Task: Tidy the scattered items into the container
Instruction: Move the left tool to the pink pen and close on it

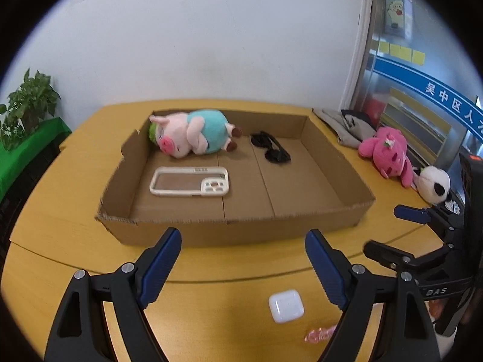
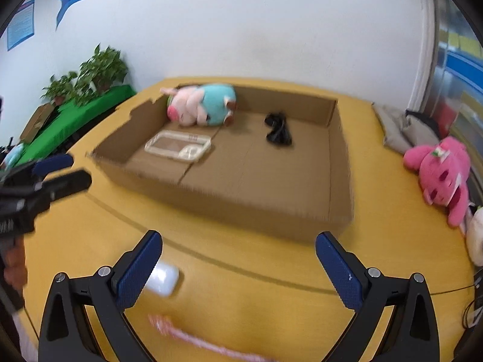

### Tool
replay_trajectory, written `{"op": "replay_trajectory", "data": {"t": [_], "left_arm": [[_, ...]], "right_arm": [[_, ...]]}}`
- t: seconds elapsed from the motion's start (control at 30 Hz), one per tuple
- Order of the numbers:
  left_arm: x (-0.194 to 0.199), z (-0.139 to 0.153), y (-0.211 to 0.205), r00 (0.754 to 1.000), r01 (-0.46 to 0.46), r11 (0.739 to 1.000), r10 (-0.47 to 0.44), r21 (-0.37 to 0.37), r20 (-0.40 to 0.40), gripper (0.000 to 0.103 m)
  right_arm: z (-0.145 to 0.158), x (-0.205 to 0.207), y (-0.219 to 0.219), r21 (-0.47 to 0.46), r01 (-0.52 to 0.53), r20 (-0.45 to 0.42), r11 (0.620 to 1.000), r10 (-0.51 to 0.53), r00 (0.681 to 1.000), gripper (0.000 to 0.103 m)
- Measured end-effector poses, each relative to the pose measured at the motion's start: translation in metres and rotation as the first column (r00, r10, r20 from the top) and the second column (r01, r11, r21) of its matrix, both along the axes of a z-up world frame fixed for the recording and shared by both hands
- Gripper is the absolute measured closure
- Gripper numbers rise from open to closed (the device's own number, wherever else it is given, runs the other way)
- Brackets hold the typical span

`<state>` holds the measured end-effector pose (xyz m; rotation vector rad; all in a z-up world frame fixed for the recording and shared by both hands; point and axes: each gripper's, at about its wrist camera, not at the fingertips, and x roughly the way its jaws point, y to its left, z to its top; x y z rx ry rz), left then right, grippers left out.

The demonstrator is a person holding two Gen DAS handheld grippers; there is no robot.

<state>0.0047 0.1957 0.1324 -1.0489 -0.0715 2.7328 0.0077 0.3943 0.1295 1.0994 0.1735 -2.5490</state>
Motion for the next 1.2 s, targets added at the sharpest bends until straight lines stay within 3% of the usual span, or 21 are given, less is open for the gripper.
{"op": "replay_trajectory", "data": {"t": [0.13,0.23,0.43,0.63,0.7,0.77,0.83,0.87,0.97,1.1,1.2], "left_arm": [[0.006,-0.026,-0.001,0.996,0.034,0.999,-0.036,0.024,0.078,0.019],[0.014,-0.042,0.004,0.991,0.052,0.998,-0.054,0.02,0.123,0.019],[0.029,-0.066,0.024,0.974,0.126,0.992,-0.129,0.031,0.186,0.019],[0.036,-0.081,0.037,0.957,0.145,0.988,-0.152,0.046,0.245,0.019],[0.037,-0.085,0.037,0.954,0.14,0.989,-0.147,0.045,0.26,0.019],[0.039,-0.088,0.037,0.951,0.132,0.99,-0.14,0.048,0.275,0.019],[0.041,-0.092,0.038,0.946,0.132,0.989,-0.145,0.062,0.291,0.019],[0.043,-0.094,0.039,0.943,0.134,0.988,-0.15,0.071,0.298,0.019],[0.047,-0.099,0.042,0.933,0.128,0.986,-0.156,0.108,0.324,0.02],[0.046,-0.11,0.051,0.906,0.117,0.966,-0.199,0.231,0.374,0.02],[0.046,-0.117,0.063,0.9,0.108,0.967,-0.193,0.23,0.391,0.02]], "right_arm": [[-0.032,0.022,0.021,0.022,-0.086,0.072,0.996,0.084,0.994,0.0],[-0.059,0.035,0.034,0.005,-0.117,0.179,0.993,0.115,0.977,0.001],[-0.079,0.053,0.021,0.023,-0.212,0.216,0.977,0.202,0.955,0.012],[-0.096,0.061,0.0,0.142,-0.291,0.251,0.946,0.25,0.935,0.038],[-0.094,0.065,-0.002,0.144,-0.3,0.262,0.943,0.256,0.93,0.052],[-0.091,0.071,-0.003,0.153,-0.272,0.286,0.95,0.221,0.932,0.059],[-0.089,0.08,-0.007,0.169,-0.26,0.309,0.951,0.199,0.93,0.071],[-0.088,0.088,-0.01,0.175,-0.264,0.323,0.948,0.198,0.925,0.083],[-0.088,0.107,-0.017,0.176,-0.248,0.347,0.953,0.176,0.921,0.087],[-0.086,0.129,-0.026,0.097,-0.227,0.367,0.969,0.177,0.913,0.09],[-0.085,0.134,-0.027,0.041,-0.198,0.377,0.979,0.168,0.911,0.091]]}}
